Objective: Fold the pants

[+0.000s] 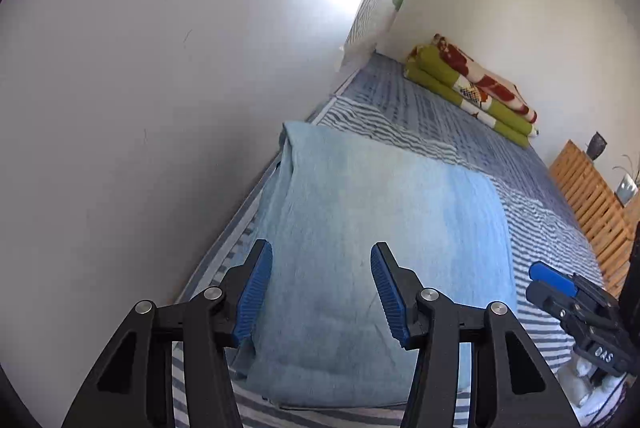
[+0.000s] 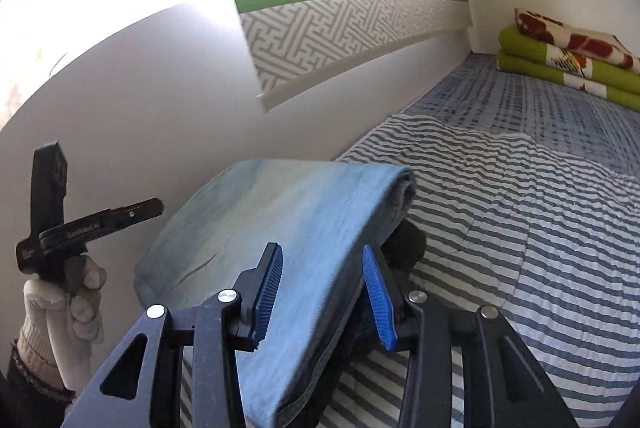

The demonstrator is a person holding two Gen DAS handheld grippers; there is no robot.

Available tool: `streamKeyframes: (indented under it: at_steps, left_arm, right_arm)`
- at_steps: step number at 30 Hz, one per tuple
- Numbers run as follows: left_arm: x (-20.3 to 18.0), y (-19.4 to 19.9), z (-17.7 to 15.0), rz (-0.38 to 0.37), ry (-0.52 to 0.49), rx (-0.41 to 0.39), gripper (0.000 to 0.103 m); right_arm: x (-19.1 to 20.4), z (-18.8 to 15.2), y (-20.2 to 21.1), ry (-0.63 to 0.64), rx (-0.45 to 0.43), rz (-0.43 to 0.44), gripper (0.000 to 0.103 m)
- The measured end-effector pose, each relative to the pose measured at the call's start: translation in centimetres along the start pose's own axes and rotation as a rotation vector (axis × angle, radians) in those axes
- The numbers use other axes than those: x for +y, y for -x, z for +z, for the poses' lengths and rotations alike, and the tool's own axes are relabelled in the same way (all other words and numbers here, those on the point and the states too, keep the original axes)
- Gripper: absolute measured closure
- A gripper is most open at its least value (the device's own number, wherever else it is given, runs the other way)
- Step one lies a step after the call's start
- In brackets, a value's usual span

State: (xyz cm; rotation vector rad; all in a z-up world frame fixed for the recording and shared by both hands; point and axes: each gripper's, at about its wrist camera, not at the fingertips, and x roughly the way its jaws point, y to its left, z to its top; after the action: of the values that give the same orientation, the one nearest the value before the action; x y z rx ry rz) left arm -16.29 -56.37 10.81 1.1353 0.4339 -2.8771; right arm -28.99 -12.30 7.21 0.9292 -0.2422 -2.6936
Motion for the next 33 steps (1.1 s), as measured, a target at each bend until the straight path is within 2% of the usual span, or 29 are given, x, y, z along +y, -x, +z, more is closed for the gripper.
streamKeyframes:
  at_steps: [2,4,5,6,8,11,16,17,19,24,26,29,31,33]
  left_arm:
    - [-0.3,-0.2,-1.4,0.022,0.024,0.029,0.048]
    - [0.3,-0.8,-3.5,0.116,0.025,0.069,0.046]
    - [1.4,-1.2,-4.4,0.128,0.05,0.076,0.043]
    - [2.1,-0.7,-5.1,0.125,0.087,0.081,0.042]
    - [3.3,0.5,-6.8,0.147,0.14,0.085,0.041]
    - [2.4,3.3,-10.0,0.193,0.111,0.089,0.041]
    - [-3.5,9.1,-16.5,0.232,0.016,0.07,0.04]
    - [-5.0,10.2,-17.9,0.226,0.0,0.064,0.038]
    - [-7.7,13.3,-20.6,0.23,-0.033,0.039,0.027]
    - [-15.7,17.4,-23.2,0.198,-0.068,0.014,0.027]
    - [-16.5,21.1,-24.3,0.193,-0.084,-0.004,0.027]
    - [-19.8,25.7,-26.0,0.167,-0.095,-0.049,0.025]
    - [-22.1,28.2,-27.1,0.147,-0.115,-0.083,0.016]
    - [-24.3,31.3,-28.3,0.152,-0.138,-0.126,0.012]
  right_arm:
    - [2.0,-2.0,0.0,0.035,0.027,-0.002,0.065]
    - [3.0,-3.8,-0.6,0.041,0.076,-0.008,0.065]
    - [3.2,-4.8,-1.0,0.039,0.118,-0.006,0.065]
    - [3.3,-5.6,-1.5,0.041,0.158,-0.007,0.065]
    - [3.1,-7.3,-1.1,0.048,0.184,-0.064,0.065]
    - [2.0,-9.4,1.5,0.02,0.215,-0.06,0.065]
    - [1.4,-13.3,8.9,0.03,0.187,-0.101,0.065]
    - [1.4,-13.9,10.5,0.034,0.183,-0.113,0.065]
    - [1.6,-15.3,13.5,0.044,0.178,-0.144,0.065]
    - [2.4,-18.3,20.9,0.052,0.141,-0.169,0.065]
    - [2.7,-19.3,23.4,0.049,0.127,-0.178,0.06]
    - [3.1,-21.0,27.1,0.054,0.092,-0.201,0.055]
    - [3.3,-22.0,29.4,0.055,0.067,-0.213,0.049]
    - [3.5,-22.8,31.5,0.049,0.043,-0.22,0.042]
